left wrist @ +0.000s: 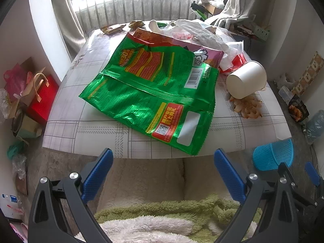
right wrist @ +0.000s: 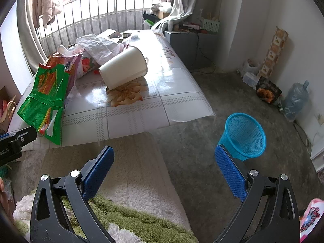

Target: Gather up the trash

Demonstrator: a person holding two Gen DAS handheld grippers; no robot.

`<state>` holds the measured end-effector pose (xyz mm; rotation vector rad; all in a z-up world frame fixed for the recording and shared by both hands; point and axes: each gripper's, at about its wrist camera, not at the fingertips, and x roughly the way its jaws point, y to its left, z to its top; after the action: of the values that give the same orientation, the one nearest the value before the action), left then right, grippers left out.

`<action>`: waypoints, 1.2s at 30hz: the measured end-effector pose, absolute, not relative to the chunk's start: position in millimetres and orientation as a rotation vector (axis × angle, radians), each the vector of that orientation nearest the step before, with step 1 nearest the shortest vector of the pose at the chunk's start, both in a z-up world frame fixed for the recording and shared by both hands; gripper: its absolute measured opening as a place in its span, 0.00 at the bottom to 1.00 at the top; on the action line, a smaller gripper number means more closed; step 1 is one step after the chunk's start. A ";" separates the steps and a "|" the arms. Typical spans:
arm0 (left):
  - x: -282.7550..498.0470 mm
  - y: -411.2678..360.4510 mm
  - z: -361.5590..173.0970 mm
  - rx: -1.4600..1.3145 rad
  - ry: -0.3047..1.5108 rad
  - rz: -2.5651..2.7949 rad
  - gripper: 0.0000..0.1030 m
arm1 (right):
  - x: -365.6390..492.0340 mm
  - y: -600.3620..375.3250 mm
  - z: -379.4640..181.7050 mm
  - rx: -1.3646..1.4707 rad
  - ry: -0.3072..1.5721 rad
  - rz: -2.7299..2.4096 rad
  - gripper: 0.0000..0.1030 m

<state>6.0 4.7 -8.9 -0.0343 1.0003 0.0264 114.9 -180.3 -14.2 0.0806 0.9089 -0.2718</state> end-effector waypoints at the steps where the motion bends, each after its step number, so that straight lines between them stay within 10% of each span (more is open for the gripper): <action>1: 6.0 4.8 -8.9 -0.035 1.001 0.027 0.95 | 114.9 -180.2 -14.0 0.081 0.909 -0.272 0.93; 36: 3.9 7.2 -14.3 -0.034 1.021 0.030 0.95 | 115.3 -179.4 -14.9 0.082 0.912 -0.273 0.93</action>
<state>3.9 7.2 -14.3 -0.0338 1.0209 0.0302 115.3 -179.4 -14.9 0.0821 0.9119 -0.2727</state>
